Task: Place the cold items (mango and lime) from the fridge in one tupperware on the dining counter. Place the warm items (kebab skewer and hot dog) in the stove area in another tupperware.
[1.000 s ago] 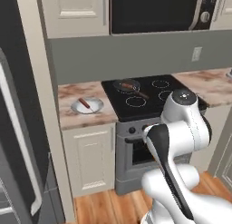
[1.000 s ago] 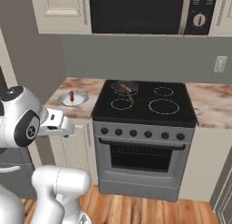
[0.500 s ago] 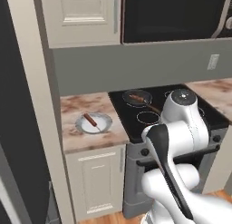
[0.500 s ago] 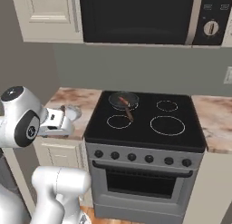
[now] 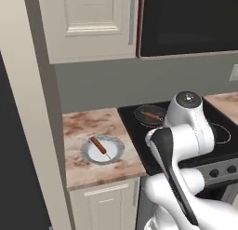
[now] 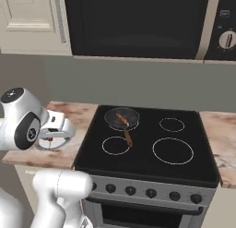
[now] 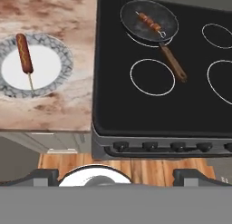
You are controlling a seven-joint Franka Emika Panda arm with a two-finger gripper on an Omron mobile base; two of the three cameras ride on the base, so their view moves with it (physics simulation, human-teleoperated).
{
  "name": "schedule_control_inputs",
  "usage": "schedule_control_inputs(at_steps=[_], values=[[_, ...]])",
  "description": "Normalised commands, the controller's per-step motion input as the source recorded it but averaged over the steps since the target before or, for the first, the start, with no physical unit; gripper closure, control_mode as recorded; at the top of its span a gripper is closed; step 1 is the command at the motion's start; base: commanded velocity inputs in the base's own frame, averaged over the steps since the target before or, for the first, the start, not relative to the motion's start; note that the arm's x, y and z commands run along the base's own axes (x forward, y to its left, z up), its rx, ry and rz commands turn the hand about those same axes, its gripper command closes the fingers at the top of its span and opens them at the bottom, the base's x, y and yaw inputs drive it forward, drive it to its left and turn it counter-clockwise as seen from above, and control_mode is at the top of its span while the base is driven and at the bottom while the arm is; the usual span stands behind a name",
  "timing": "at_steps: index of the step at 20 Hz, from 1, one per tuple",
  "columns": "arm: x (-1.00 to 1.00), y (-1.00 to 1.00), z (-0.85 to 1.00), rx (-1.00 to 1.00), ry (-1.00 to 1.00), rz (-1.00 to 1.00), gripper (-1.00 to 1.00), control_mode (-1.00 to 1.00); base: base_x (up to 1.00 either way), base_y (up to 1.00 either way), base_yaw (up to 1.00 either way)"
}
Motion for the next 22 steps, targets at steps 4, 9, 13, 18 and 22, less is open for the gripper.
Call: schedule_control_inputs(at_steps=[4,9,13,18,22], values=[[0.12,0.0,0.0,0.0,0.07,-0.01,-1.0,-1.0,0.1,0.0,0.0],[0.02,-0.29,-0.26,0.0,-0.09,-0.11,-1.0,-1.0,0.0,0.0,0.0],[0.44,-0.36,-0.3,0.0,-0.25,-0.01,-1.0,-1.0,0.0,0.0,0.0],[0.7,-0.47,-0.04,0.0,-0.03,0.09,-1.0,-1.0,0.0,0.0,0.0],[0.75,-0.54,-0.02,0.0,0.02,0.19,-1.0,-1.0,0.0,0.0,0.0]])
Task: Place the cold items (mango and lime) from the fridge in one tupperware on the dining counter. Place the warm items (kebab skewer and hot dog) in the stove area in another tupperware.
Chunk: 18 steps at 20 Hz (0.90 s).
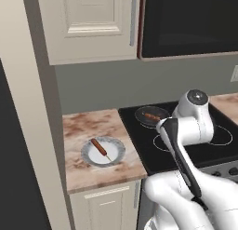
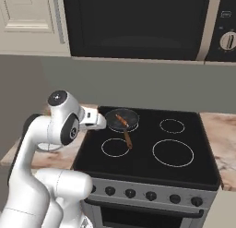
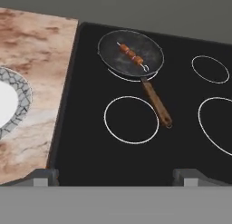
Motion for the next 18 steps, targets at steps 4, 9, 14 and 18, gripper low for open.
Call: schedule_control_inputs(at_steps=[4,9,14,18], values=[[0.48,-0.49,-0.01,0.0,0.0,0.18,-1.0,-1.0,0.0,0.0,0.0],[0.61,-0.08,-0.09,0.0,0.09,0.08,-1.0,-1.0,0.0,0.0,0.0],[0.75,-0.03,-0.18,0.0,0.11,0.02,-1.0,-1.0,0.0,0.0,0.0],[0.75,-0.26,-0.26,0.0,0.03,0.06,-1.0,-1.0,0.0,0.0,0.0]])
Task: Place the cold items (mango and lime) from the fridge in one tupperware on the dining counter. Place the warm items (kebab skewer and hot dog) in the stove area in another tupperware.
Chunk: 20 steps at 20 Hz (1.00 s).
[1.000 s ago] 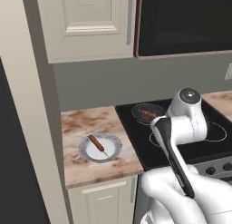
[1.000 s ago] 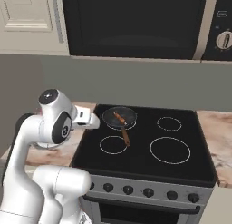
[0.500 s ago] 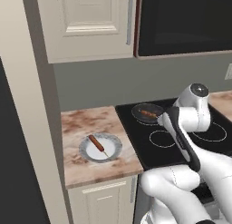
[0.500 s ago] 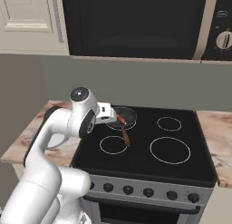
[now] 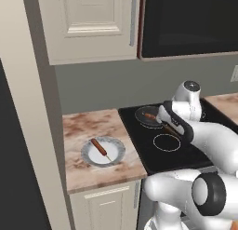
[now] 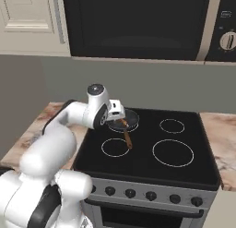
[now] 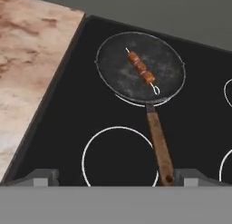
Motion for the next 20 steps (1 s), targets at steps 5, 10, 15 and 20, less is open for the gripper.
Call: schedule_control_inputs(at_steps=[5,10,15,20], values=[[0.74,-0.11,-0.25,0.0,0.13,0.03,-1.0,-1.0,0.0,0.0,0.0],[0.75,-0.03,-0.36,0.0,0.06,0.03,-1.0,-1.0,0.0,0.0,0.0],[0.72,-0.05,-0.45,0.0,0.03,0.03,-1.0,-1.0,0.0,0.0,0.0],[0.78,-0.13,-0.47,0.0,0.07,0.06,-1.0,-1.0,0.0,0.0,0.0]])
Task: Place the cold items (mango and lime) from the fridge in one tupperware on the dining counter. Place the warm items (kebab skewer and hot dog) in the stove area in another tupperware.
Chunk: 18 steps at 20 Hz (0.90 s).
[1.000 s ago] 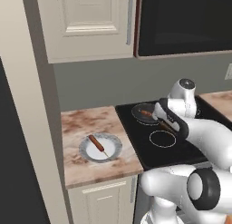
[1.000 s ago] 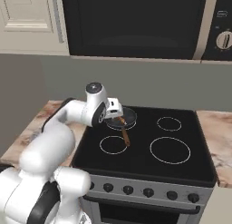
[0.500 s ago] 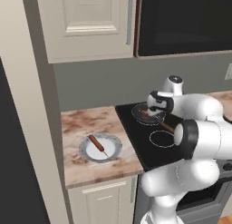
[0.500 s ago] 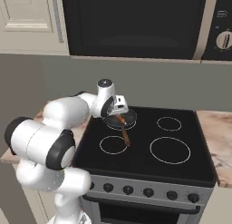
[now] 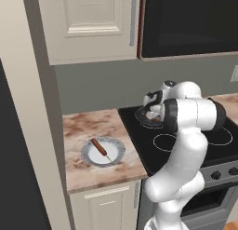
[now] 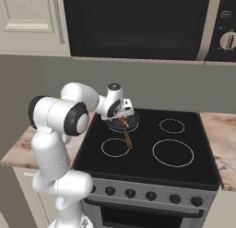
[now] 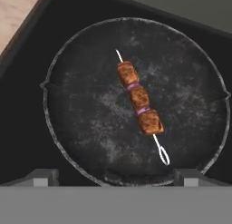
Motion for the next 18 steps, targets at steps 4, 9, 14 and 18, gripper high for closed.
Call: schedule_control_inputs(at_steps=[4,9,14,18], values=[[0.73,-0.23,-0.38,0.0,0.07,0.07,-1.0,-1.0,0.0,0.0,0.0],[0.6,-0.13,-0.46,0.0,0.06,0.06,-1.0,-1.0,0.0,0.0,0.0],[0.35,0.0,-0.49,0.0,0.0,0.03,-1.0,-1.0,0.0,0.0,0.0],[0.23,0.01,-0.49,-0.05,0.01,0.01,-1.0,-1.0,0.0,0.0,0.0]])
